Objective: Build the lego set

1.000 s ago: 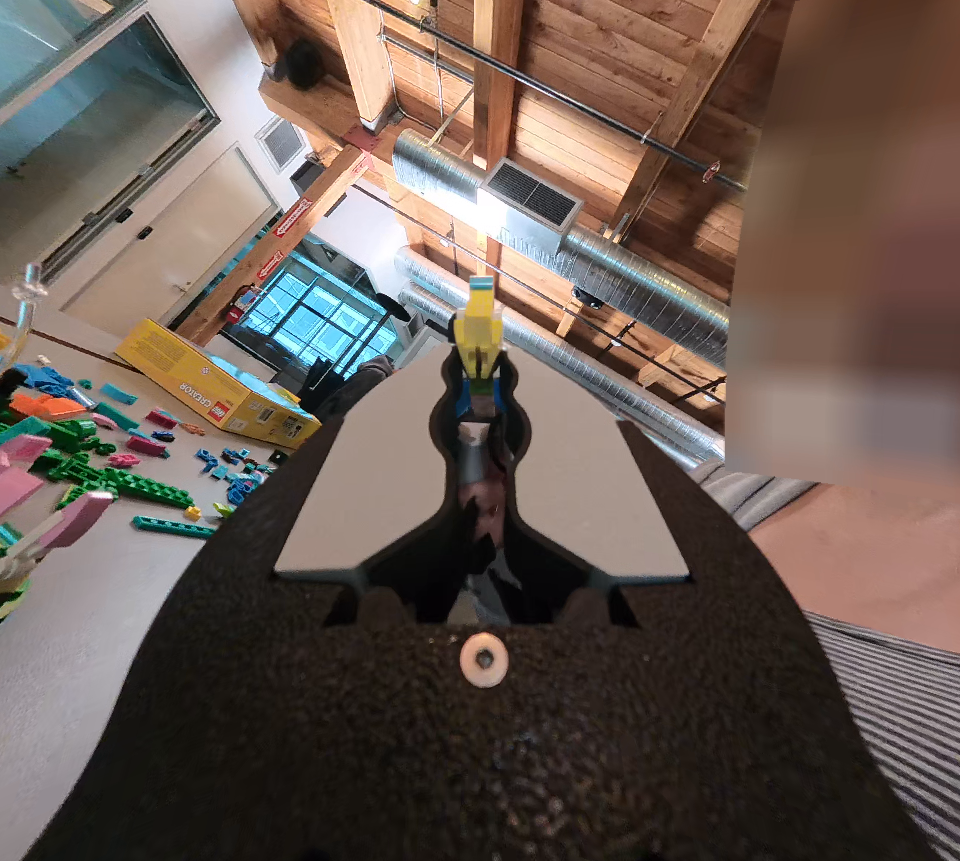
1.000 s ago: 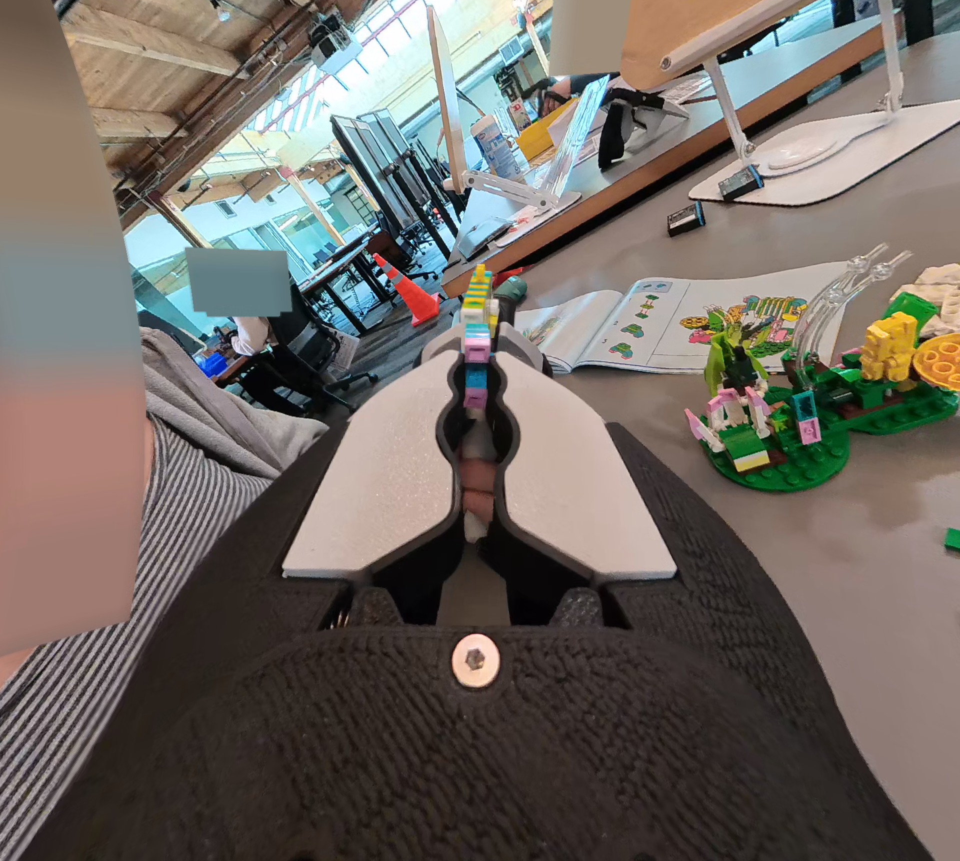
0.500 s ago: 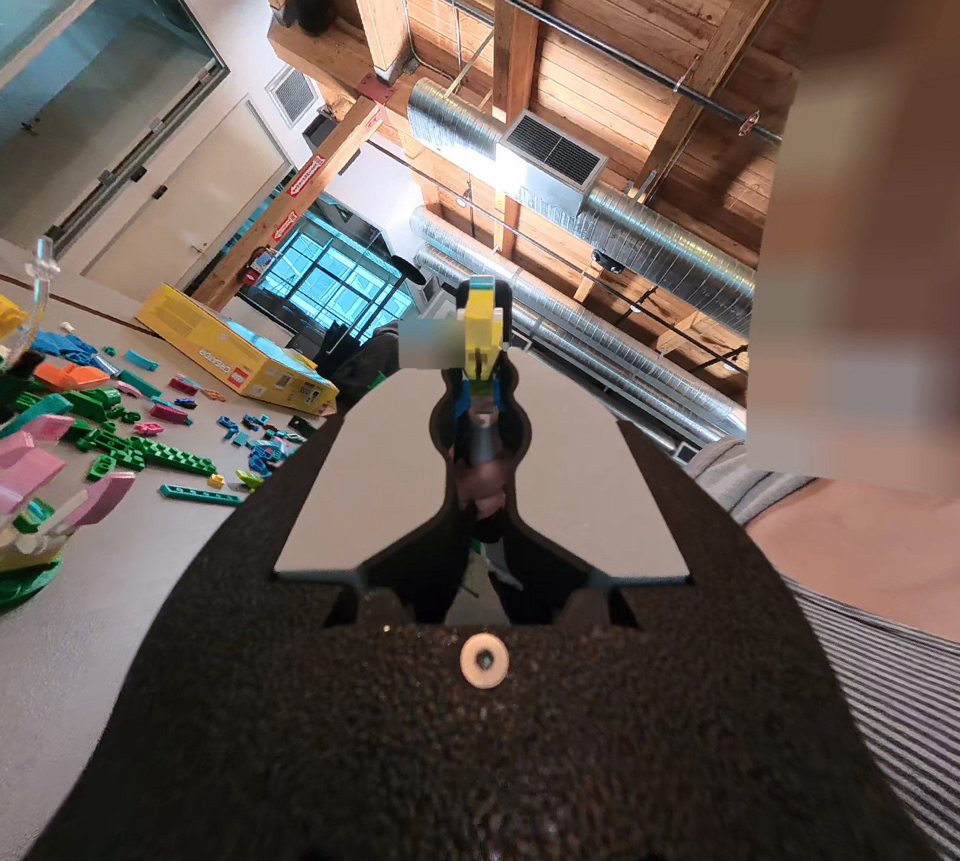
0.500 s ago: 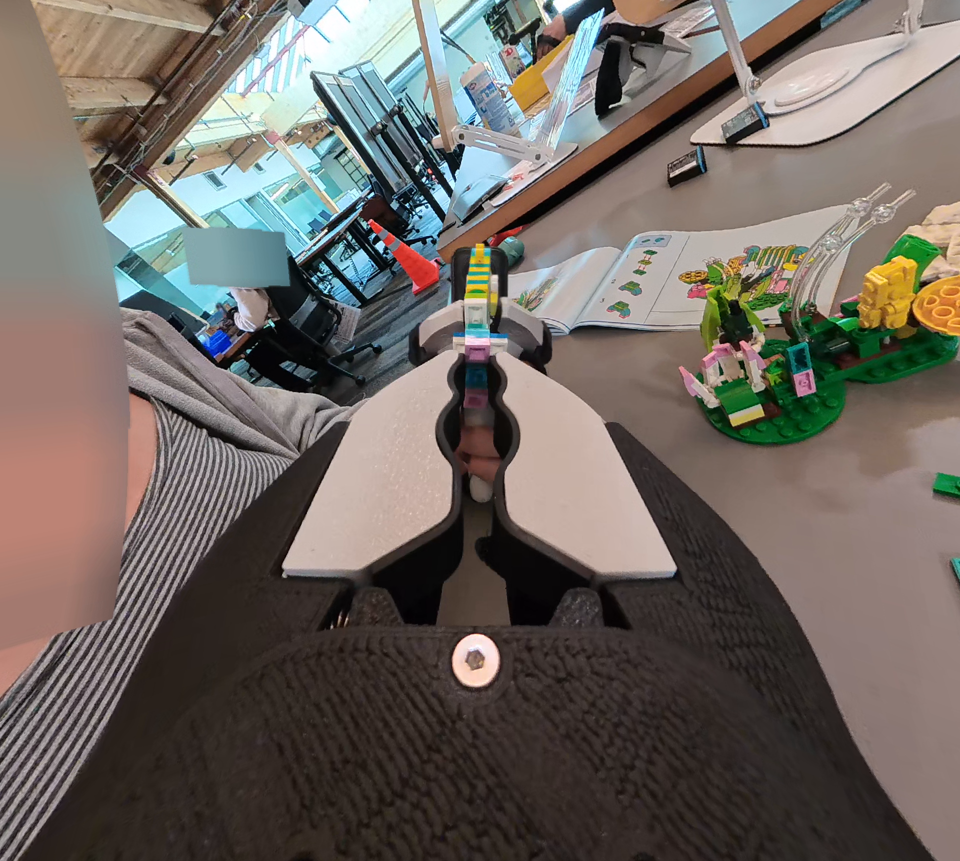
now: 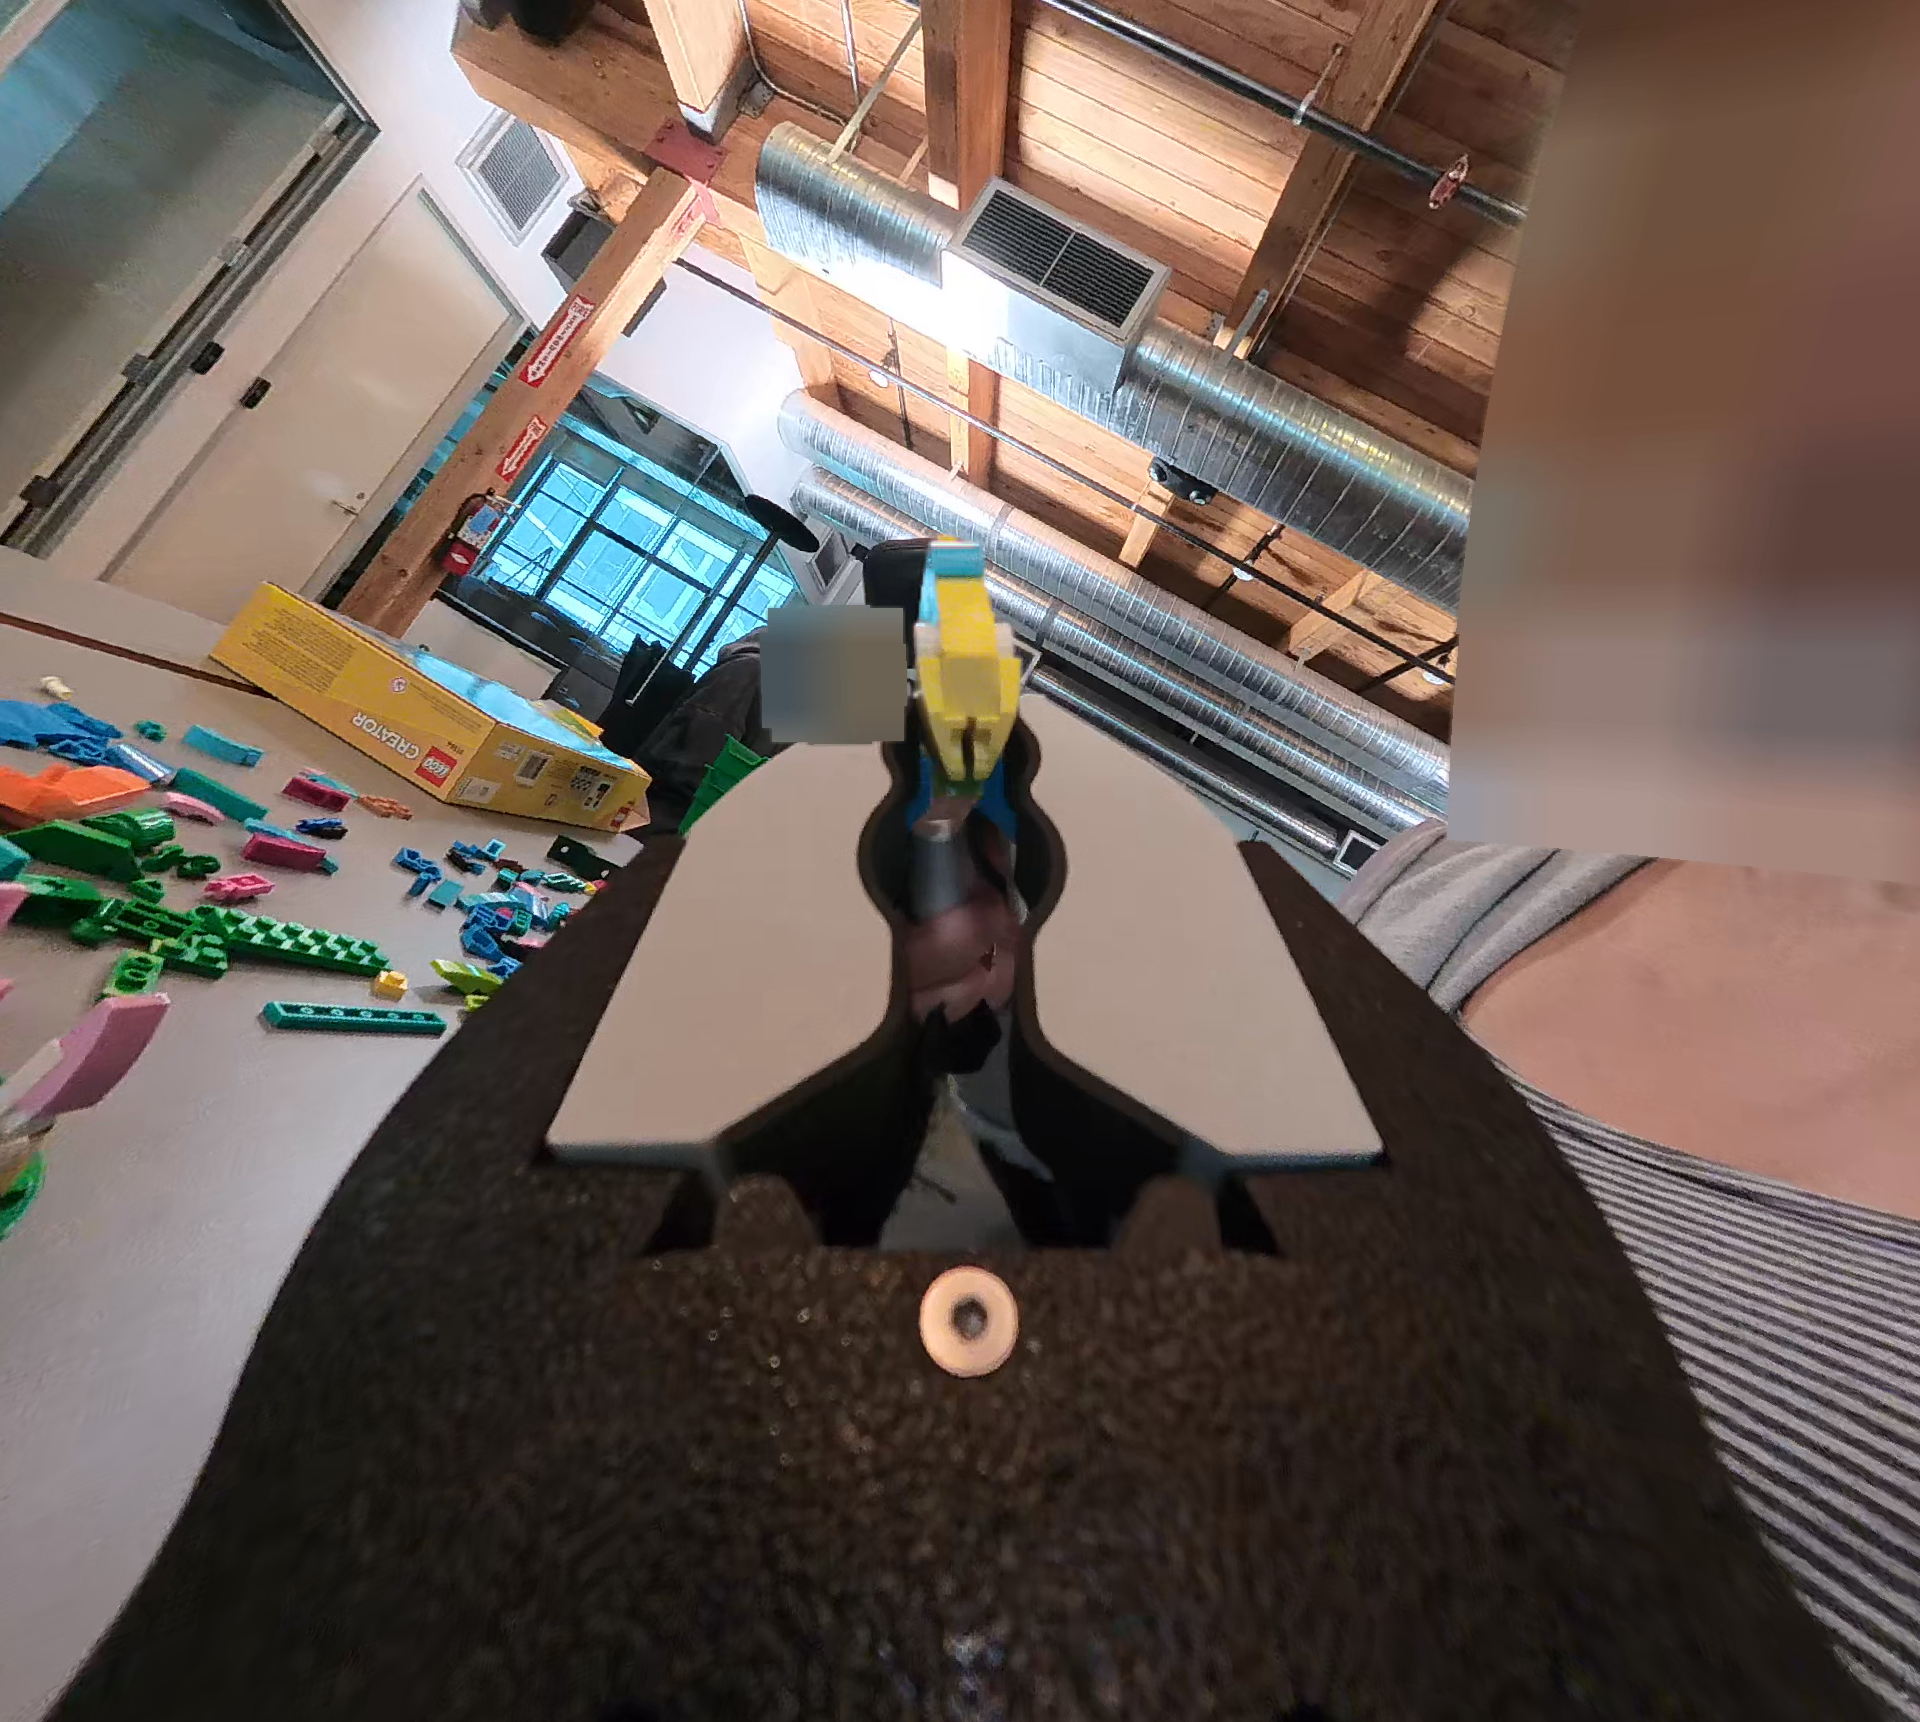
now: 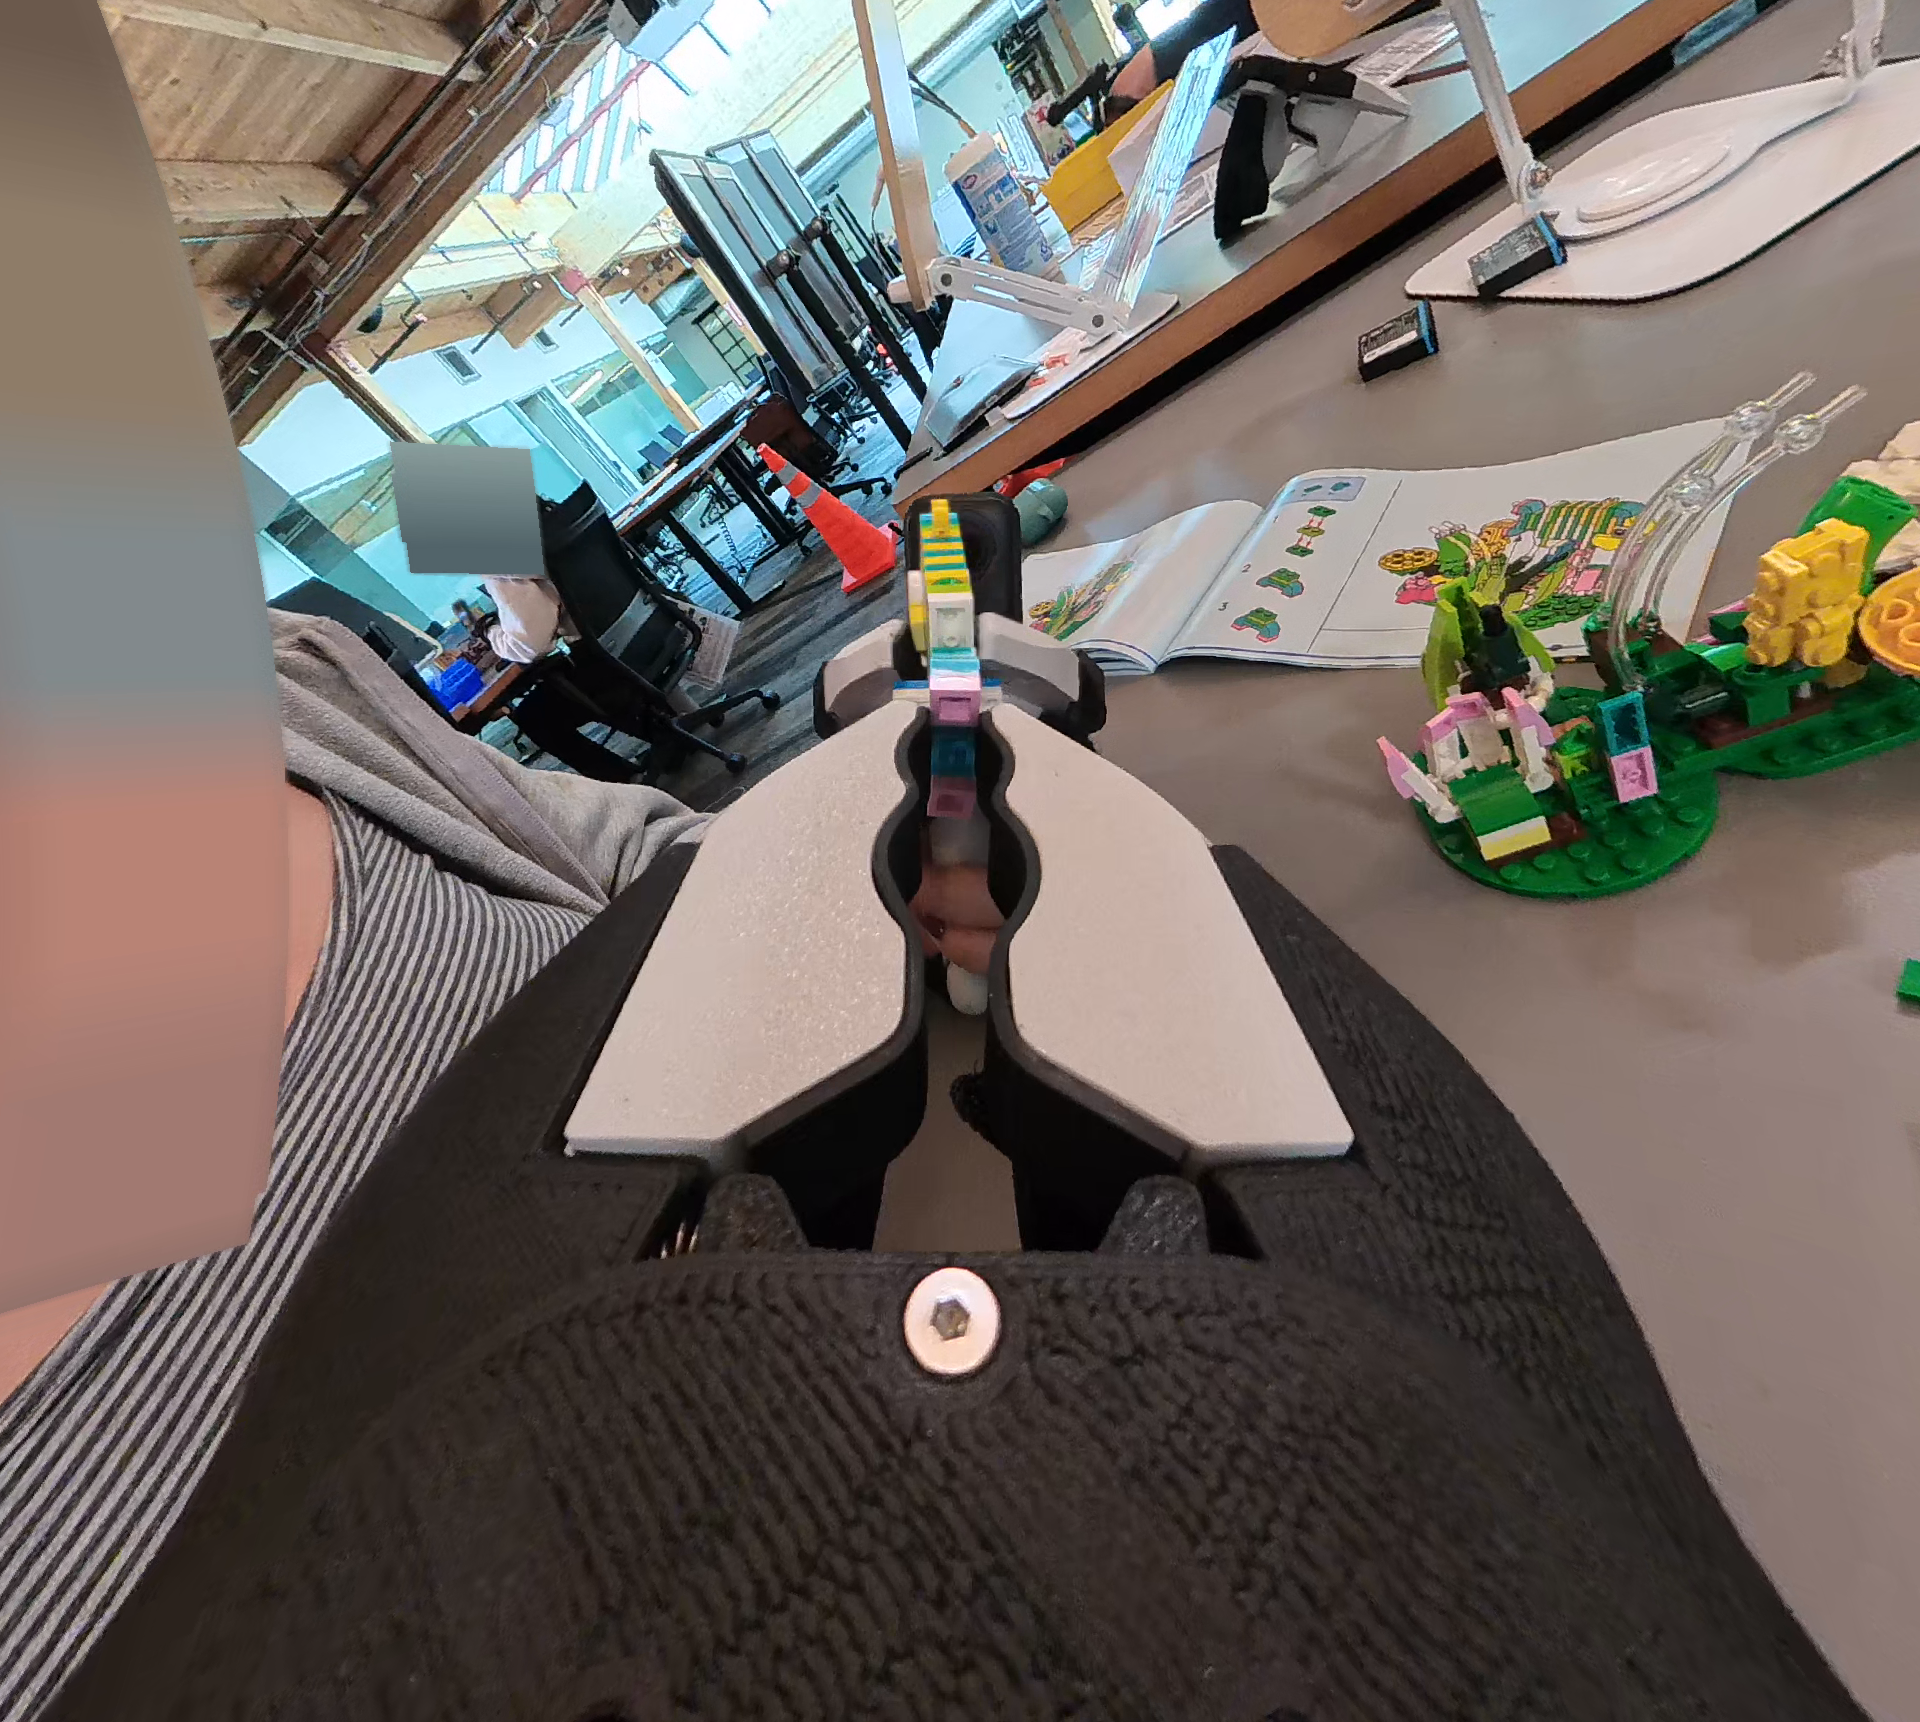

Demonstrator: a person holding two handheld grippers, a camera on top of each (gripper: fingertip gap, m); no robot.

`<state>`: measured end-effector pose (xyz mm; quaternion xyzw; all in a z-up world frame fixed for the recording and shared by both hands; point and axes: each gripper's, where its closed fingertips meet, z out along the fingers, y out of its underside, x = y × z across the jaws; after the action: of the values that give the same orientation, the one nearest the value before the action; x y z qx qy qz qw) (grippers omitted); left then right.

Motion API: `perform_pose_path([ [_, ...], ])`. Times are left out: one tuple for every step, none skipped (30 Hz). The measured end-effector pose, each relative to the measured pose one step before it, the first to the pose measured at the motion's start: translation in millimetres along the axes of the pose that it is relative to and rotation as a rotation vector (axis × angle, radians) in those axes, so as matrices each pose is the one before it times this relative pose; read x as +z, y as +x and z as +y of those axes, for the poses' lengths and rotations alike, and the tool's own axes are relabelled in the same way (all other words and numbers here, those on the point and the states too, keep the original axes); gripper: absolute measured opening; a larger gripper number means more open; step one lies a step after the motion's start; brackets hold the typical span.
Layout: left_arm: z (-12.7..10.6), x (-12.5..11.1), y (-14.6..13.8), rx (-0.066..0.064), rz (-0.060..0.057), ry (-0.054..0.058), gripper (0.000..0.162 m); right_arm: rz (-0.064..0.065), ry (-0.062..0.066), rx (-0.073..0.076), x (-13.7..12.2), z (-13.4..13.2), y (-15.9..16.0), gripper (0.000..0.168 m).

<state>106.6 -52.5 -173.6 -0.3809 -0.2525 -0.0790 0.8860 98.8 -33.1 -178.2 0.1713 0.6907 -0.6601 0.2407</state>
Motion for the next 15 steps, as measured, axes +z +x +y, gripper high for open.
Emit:
perform_pose_path([
  [-0.20,-0.07,0.10,-0.0015,0.0012,0.0025,0.014,-0.0019,0.0002,-0.0003,0.14,0.07,-0.39,0.006],
  [-0.38,-0.04,0.20,-0.0029,0.0025,0.0028,0.014,-0.0012,-0.0012,-0.0011,0.15,0.30,-0.31,0.006],
  [-0.50,-0.13,0.42,-0.0031,0.0038,0.0039,0.014,-0.0009,-0.0025,-0.0011,0.37,0.56,-0.41,0.006],
  [-0.46,-0.17,0.35,-0.0013,0.0026,0.0036,0.014,-0.0015,-0.0024,-0.0015,0.38,0.55,-0.46,0.006],
  [-0.34,-0.08,0.21,-0.0005,0.0012,0.0023,0.014,-0.0019,-0.0025,-0.0015,0.59,0.69,-0.53,0.006],
  [0.16,-0.02,0.19,-0.0002,0.0010,0.0001,0.014,-0.0009,-0.0032,-0.0010,0.52,0.66,-0.26,0.006],
  [0.02,0.13,0.19,-0.0002,0.0009,-0.0001,0.014,-0.0003,-0.0029,-0.0013,0.55,0.68,-0.24,0.006],
  [0.19,0.10,0.11,0.0008,0.0006,-0.0001,0.014,-0.0009,-0.0026,-0.0013,0.56,0.59,-0.24,0.006],
  [-0.02,0.12,0.59,0.0026,0.0021,0.0003,0.014,-0.0003,-0.0029,-0.0008,0.52,0.48,-0.17,0.006],
  [-0.49,0.13,0.81,0.0073,0.0019,0.0026,0.014,0.0001,-0.0026,-0.0007,0.35,0.53,-0.08,0.006],
  [-0.51,-0.05,0.67,0.0119,-0.0020,0.0030,0.014,-0.0009,-0.0019,-0.0002,0.48,0.31,-0.22,0.006],
  [-0.38,-0.13,0.03,0.0107,-0.0048,0.0020,0.014,-0.0002,-0.0023,0.0001,0.36,0.45,-0.09,0.006],
  [-0.24,-0.17,-0.33,0.0041,-0.0049,0.0011,0.014,0.0013,-0.0027,-0.0010,0.44,0.46,0.04,0.006],
  [-0.21,-0.12,-0.41,-0.0034,-0.0007,0.0015,0.014,0.0005,-0.0025,-0.0017,0.45,0.35,-0.06,0.006],
  [-0.18,-0.12,-0.27,-0.0075,0.0019,0.0018,0.014,0.0002,-0.0027,-0.0010,0.54,0.44,-0.09,0.006],
])
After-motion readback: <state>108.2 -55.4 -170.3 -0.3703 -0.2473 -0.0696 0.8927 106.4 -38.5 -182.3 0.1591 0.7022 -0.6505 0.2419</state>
